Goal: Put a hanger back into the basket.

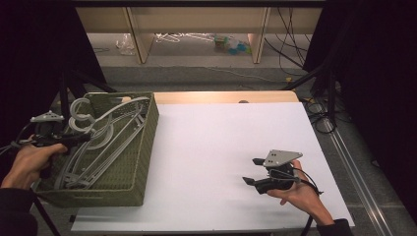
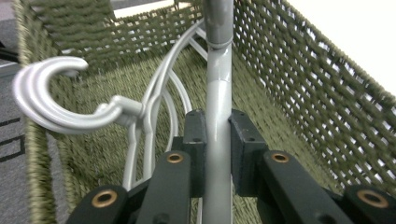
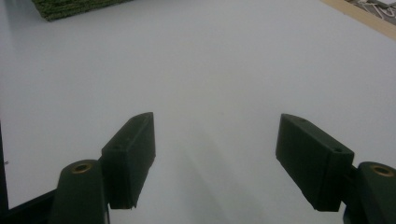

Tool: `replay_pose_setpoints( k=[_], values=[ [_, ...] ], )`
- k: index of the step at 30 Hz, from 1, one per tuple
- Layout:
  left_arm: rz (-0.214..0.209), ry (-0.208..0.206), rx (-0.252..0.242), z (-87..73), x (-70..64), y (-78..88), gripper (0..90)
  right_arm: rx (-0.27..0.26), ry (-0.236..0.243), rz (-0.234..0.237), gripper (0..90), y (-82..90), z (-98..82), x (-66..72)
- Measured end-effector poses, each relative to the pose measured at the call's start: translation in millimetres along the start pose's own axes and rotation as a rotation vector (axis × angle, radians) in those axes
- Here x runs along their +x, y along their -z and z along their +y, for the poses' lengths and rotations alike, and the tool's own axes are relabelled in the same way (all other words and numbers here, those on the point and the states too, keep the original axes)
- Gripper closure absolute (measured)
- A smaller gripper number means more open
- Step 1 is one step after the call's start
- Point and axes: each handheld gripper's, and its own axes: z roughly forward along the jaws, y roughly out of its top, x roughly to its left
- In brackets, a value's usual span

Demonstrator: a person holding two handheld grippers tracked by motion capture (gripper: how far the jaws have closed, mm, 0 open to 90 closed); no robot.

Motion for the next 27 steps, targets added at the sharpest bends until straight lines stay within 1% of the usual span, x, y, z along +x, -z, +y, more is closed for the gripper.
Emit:
replay_pose_setpoints(
  k=[2, 3, 4, 5, 6, 7, 8, 9, 11, 12, 13, 14, 15, 16, 17, 18, 19, 20, 23, 25, 26, 27],
  values=[
    [0.006, -0.038, 0.043, -0.4, -0.2, -3.5, 78.2, -0.003, 0.006, 0.0, 29.4, 0.0, 0.1, -0.2],
    [0.018, -0.03, 0.049, -1.0, -1.3, -9.7, 78.1, 0.0, 0.0, 0.0, 29.4, 0.4, 0.1, 0.1],
    [0.018, -0.03, 0.049, -1.0, -1.3, -9.7, 77.9, -0.003, 0.004, -0.003, 29.4, 0.5, 0.1, -0.2],
    [0.022, -0.026, 0.08, -0.1, -0.5, -10.6, 77.9, -0.003, 0.004, -0.003, 29.4, 0.5, 0.1, -0.2],
    [0.034, -0.018, 0.084, -0.6, -0.1, -12.4, 77.7, -0.005, 0.004, -0.003, 29.4, 0.6, 0.2, -0.3],
    [0.031, -0.011, 0.094, -1.4, 0.9, -13.6, 77.3, -0.01, 0.003, -0.002, 29.4, -0.3, -0.2, -0.3],
    [0.046, 0.01, 0.094, -4.5, 2.2, -15.6, 77.1, -0.012, 0.002, -0.004, 29.4, -0.5, -0.3, -0.3],
    [0.046, 0.01, 0.094, -4.5, 2.2, -15.6, 76.9, -0.012, 0.002, -0.004, 29.4, -0.5, -0.3, -0.3],
    [0.064, 0.034, 0.085, -8.4, 4.2, -17.1, 76.5, -0.01, 0.002, -0.001, 29.4, -0.3, -0.3, -0.4],
    [0.076, 0.053, 0.079, -10.7, 5.2, -18.1, 74.7, -0.012, 0.002, -0.003, 29.4, -0.3, -0.2, -0.3],
    [0.086, 0.085, 0.065, -13.5, 6.1, -19.8, 74.7, -0.012, 0.002, -0.003, 29.4, -0.3, -0.2, -0.3],
    [0.09, 0.092, 0.064, -14.8, 6.8, -20.2, 73.5, -0.012, 0.002, -0.003, 29.4, -0.4, -0.2, -0.2],
    [0.084, 0.095, 0.062, -16.0, 7.8, -20.6, 73.3, -0.002, 0.001, -0.001, 29.4, 0.5, -0.1, -0.3],
    [0.097, 0.119, 0.043, -16.8, 6.6, -21.9, 73.1, -0.008, 0.003, -0.001, 29.4, -0.3, -0.3, -0.4],
    [0.115, 0.08, 0.076, -16.9, 8.8, -19.8, 72.9, -0.01, 0.004, -0.002, 29.4, -0.6, -0.5, -0.6],
    [0.136, 0.105, 0.055, -17.5, 6.6, -22.8, 72.9, -0.004, 0.005, -0.002, 29.4, 0.1, -0.3, -0.8],
    [0.158, 0.083, 0.096, -17.9, 7.8, -21.9, 72.8, -0.003, 0.007, -0.004, 29.4, -0.1, -0.4, -0.9],
    [0.171, 0.084, 0.097, -19.0, 8.0, -23.1, 71.9, -0.003, 0.006, -0.003, 29.4, -0.2, -0.5, -0.9],
    [0.176, 0.094, 0.098, -22.7, 7.7, -26.3, 70.1, -0.002, 0.003, 0.003, 29.4, 0.0, -0.7, -1.3],
    [0.178, 0.094, 0.099, -23.6, 8.2, -25.2, 69.7, -0.002, 0.0, -0.003, 29.3, 0.4, -0.8, -1.8],
    [0.177, 0.106, 0.087, -24.5, 8.5, -25.8, 69.7, -0.005, 0.004, -0.007, 29.3, 0.6, -0.9, -2.3],
    [0.193, 0.111, 0.087, -24.8, 8.7, -25.5, 69.4, -0.007, 0.006, -0.008, 29.3, 0.8, -1.0, -2.6]
  ],
)
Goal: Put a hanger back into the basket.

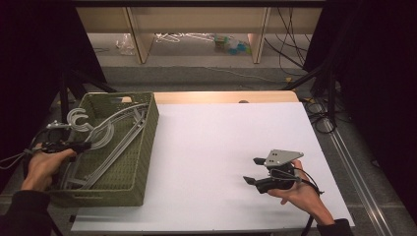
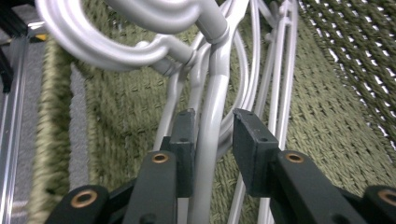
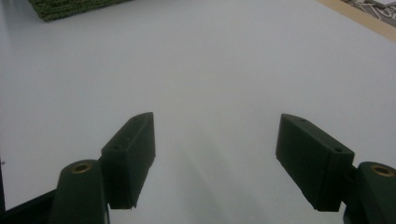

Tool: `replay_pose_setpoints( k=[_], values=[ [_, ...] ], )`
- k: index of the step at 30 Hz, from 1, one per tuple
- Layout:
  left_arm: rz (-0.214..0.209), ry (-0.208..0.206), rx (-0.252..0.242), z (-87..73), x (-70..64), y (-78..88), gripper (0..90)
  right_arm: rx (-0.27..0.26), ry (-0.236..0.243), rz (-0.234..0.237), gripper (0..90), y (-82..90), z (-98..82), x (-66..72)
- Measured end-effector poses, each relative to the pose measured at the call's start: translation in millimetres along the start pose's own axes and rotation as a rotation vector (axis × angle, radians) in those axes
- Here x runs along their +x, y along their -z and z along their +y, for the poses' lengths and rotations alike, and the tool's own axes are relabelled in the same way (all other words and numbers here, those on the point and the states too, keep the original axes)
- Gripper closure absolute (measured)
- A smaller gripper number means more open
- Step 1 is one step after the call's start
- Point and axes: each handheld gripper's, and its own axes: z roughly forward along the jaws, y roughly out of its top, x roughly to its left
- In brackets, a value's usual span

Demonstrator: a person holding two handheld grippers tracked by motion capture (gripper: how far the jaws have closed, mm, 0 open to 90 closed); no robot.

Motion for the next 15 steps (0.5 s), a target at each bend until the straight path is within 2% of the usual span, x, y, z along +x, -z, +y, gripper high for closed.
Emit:
replay_pose_setpoints(
  k=[2, 3, 5, 7, 10, 11, 12, 15],
  values=[
    [0.022, -0.001, 0.006, -0.9, 0.1, 1.4, 67.2, -0.011, -0.002, -0.007, 29.3, -0.3, -0.3, 0.1],
    [0.01, 0.009, -0.001, -1.6, 0.8, 2.8, 66.5, -0.009, -0.005, -0.006, 29.2, 0.2, -0.2, 0.1],
    [0.011, 0.018, -0.013, -1.9, 1.4, 6.0, 64.3, -0.008, -0.006, -0.006, 29.0, 0.3, -0.1, -0.1],
    [0.009, 0.045, -0.046, -1.3, 1.2, 10.0, 61.5, -0.004, -0.005, -0.002, 29.0, -0.1, -0.2, -0.2],
    [-0.005, 0.051, -0.107, 1.0, -3.5, 19.6, 58.2, -0.006, -0.006, -0.002, 28.8, 0.0, -0.1, -0.1],
    [-0.009, 0.057, -0.131, 1.7, -6.3, 23.4, 55.8, -0.009, -0.008, -0.005, 28.7, 0.2, -0.1, 0.0],
    [-0.015, 0.087, -0.178, 2.3, -11.9, 27.0, 53.4, -0.011, -0.011, -0.001, 28.7, 0.4, 0.0, 0.1],
    [-0.041, 0.077, -0.233, 3.0, -22.9, 37.7, 47.6, -0.02, -0.018, -0.001, 28.6, 0.7, 0.7, 0.0]
  ],
)
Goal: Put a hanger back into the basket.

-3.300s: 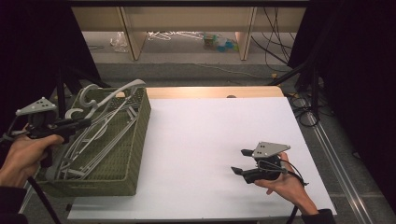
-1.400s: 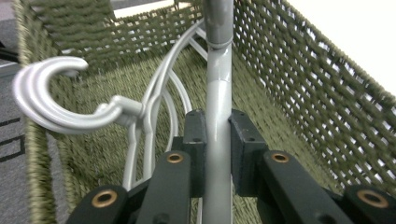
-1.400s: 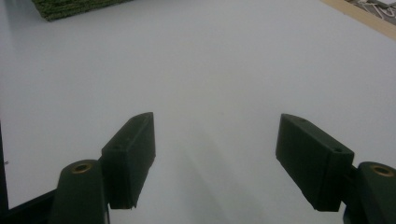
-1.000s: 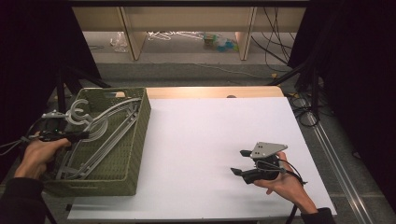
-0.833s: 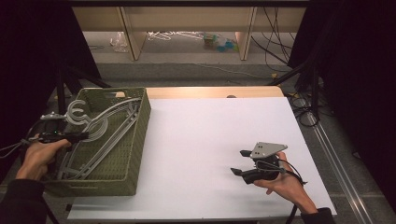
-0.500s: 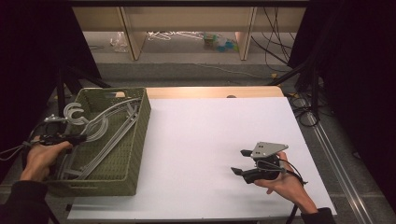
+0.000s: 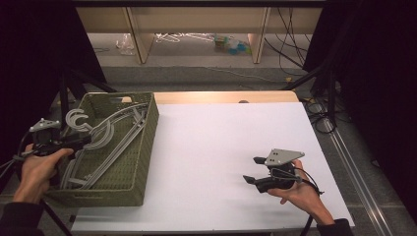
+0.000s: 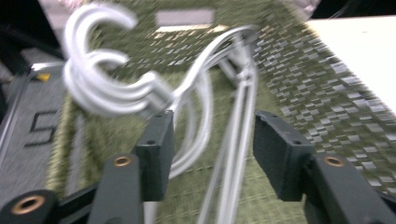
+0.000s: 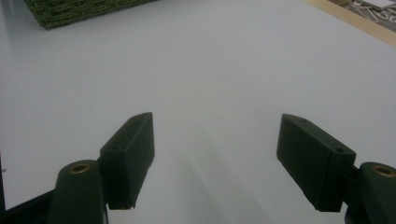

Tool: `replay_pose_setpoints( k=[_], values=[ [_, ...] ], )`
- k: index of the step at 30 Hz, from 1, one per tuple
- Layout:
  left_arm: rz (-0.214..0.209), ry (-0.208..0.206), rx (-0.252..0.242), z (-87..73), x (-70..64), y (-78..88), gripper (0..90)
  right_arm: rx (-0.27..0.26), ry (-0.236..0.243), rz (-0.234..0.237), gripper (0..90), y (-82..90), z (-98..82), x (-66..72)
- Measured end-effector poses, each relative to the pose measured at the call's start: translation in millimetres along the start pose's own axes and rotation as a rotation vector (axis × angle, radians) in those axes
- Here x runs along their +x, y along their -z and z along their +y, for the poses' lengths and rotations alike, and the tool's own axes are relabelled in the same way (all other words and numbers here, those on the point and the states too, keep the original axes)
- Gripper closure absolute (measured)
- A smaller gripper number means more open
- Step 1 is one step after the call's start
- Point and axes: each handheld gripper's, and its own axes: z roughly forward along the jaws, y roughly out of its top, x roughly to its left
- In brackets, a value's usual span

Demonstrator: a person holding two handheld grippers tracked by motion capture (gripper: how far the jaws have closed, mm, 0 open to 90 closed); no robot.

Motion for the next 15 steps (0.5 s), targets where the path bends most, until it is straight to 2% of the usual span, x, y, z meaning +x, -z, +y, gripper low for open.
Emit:
replay_pose_setpoints(
  k=[6, 10, 15],
  values=[
    [-0.064, -0.016, -0.077, 0.5, -26.8, 12.4, 41.0, -0.003, -0.003, -0.006, 28.6, 0.2, -0.3, 0.5],
    [-0.12, -0.034, -0.111, -2.8, -42.5, 13.3, 37.9, -0.012, -0.007, -0.003, 28.5, 0.2, 0.1, 0.6],
    [-0.171, -0.031, -0.155, -6.2, -58.9, 13.2, 32.7, -0.009, -0.014, 0.0, 28.4, -0.1, 0.0, 1.6]
  ],
)
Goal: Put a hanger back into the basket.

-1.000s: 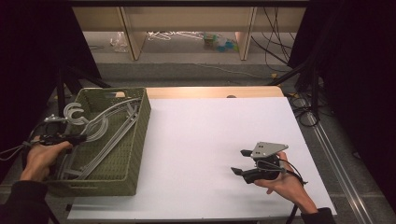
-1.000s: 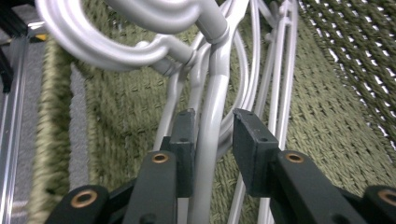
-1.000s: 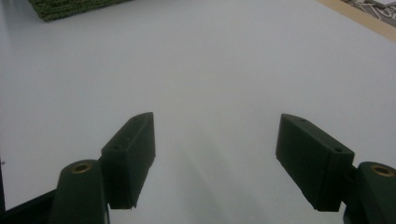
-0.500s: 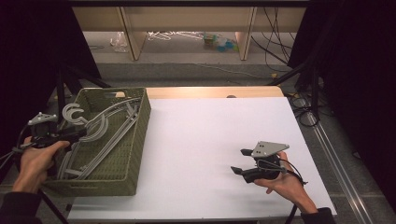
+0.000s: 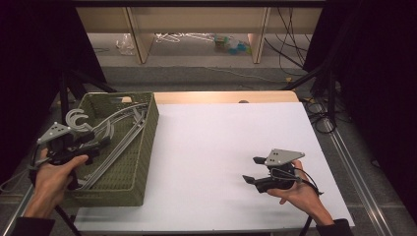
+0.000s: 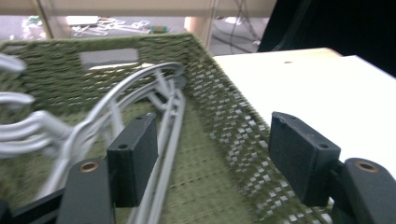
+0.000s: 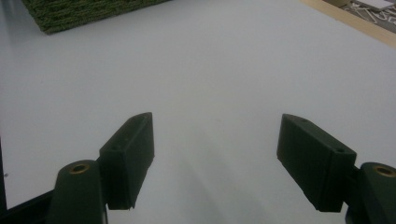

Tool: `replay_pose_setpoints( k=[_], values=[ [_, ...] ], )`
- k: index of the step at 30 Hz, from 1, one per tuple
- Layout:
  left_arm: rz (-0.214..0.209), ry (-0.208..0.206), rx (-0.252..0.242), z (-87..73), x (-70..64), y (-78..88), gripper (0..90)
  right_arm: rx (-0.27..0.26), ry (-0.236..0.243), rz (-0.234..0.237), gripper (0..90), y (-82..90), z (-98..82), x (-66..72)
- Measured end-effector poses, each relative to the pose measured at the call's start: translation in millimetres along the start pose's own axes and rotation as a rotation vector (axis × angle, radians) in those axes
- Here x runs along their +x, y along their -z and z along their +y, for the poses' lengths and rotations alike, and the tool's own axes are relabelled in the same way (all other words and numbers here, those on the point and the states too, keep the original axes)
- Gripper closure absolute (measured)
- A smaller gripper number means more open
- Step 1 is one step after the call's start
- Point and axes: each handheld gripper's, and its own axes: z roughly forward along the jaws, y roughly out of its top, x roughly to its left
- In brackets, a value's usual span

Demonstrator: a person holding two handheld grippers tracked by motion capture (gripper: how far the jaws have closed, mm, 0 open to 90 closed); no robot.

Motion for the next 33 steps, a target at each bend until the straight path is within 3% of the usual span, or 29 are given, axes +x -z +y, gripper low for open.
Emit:
replay_pose_setpoints(
  k=[9, 15, 23, 33],
  values=[
    [-0.086, -0.034, -0.04, -4.2, -31.6, -1.8, 28.6, -0.008, -0.004, 0.002, 28.4, 0.0, 0.1, 0.8],
    [-0.175, -0.066, -0.073, -7.8, -55.3, -4.0, 24.2, -0.014, -0.004, 0.008, 28.4, -0.6, -0.3, 1.0],
    [-0.224, -0.1, -0.091, -10.4, -79.8, -4.8, 21.7, -0.026, -0.011, 0.015, 28.4, -0.4, 0.3, 2.3],
    [-0.275, -0.129, -0.087, -19.4, -99.9, -7.1, 19.9, -0.037, -0.02, 0.016, 28.4, -0.7, 0.3, 4.7]
  ],
)
